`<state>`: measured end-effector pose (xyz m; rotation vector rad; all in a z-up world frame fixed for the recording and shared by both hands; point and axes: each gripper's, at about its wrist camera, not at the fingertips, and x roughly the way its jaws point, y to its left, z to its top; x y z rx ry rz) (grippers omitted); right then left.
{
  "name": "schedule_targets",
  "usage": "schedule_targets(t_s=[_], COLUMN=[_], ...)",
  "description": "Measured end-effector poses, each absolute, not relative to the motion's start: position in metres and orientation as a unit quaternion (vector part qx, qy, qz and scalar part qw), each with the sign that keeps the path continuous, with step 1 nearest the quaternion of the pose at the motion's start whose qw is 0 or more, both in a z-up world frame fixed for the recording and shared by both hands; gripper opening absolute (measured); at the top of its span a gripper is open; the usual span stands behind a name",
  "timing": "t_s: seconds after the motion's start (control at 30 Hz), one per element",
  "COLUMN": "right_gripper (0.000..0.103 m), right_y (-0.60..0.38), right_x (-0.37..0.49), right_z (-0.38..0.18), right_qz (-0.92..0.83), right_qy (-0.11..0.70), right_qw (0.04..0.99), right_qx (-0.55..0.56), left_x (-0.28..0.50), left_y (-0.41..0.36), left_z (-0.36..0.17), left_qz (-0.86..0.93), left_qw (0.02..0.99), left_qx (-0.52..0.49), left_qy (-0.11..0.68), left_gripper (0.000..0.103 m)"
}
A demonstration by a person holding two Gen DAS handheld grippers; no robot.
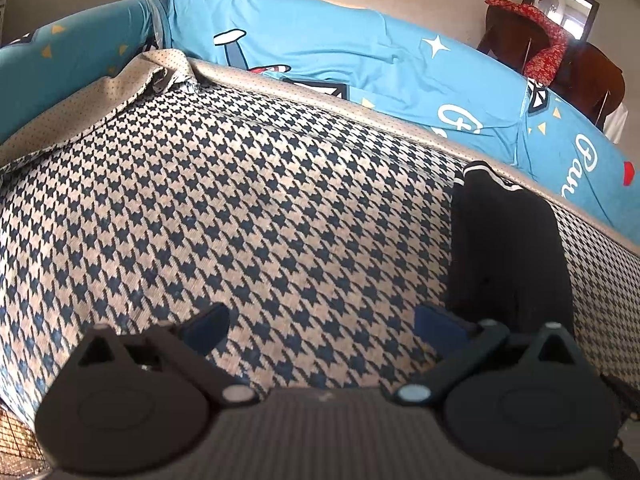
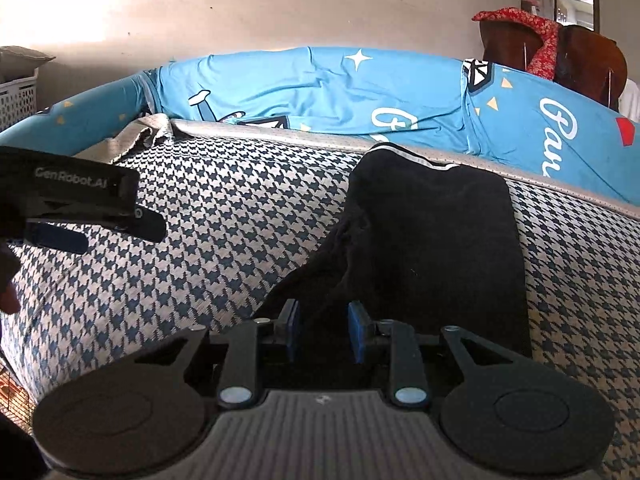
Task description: Fold clothes
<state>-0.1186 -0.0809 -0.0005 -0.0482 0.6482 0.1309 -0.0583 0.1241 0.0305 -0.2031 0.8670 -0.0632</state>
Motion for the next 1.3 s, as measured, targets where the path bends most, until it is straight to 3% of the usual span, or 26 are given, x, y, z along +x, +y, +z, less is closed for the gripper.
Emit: schedule_targets(t_s=[0.17,0.33,0.57,0.8,0.9,1.3], right_gripper=[0.027,0.010,0.009,0.015,0.027,0.029], right_y=[-0.079,-0.080,-0.076,-0.067,-0.069,-0.144], right_x=[-0.110,-0.108,-0.108,-0.084,-0.092,-0.149], right_z=[-0.006,-0.009,0.001,-0.015,-0.009,-0.006], right_qz=[0.051,0.046,0.118,0.170,0.175,0.101], right_qy=[0.326,0.331,0.283,0.337,0.324,0.304], right_qw=[0.943,0.942,0.951,0.923,0.927,0.942], right_qx=[-0.030,-0.017,0.040,0.074,0.064,0.097], left_x=[-0.059,-0.060,-0.062,-0.058,-0.058,-0.071], left_y=[0.123,0.120,0.122,0.124,0.120,0.081], left_z=[0.029,0.028,0.033,0.032,0.031,0.019], left_qz=[-0.032,-0.032,-0.016,-0.006,-0.019,-0.112], left_qw=[0.903,0.904,0.913,0.911,0.910,0.900], left_qx=[-0.101,-0.099,-0.091,-0.095,-0.094,-0.035], left_qy=[0.417,0.414,0.397,0.402,0.404,0.420], left_gripper=[0.103,0.103,0.103,0.103,0.103,0.103])
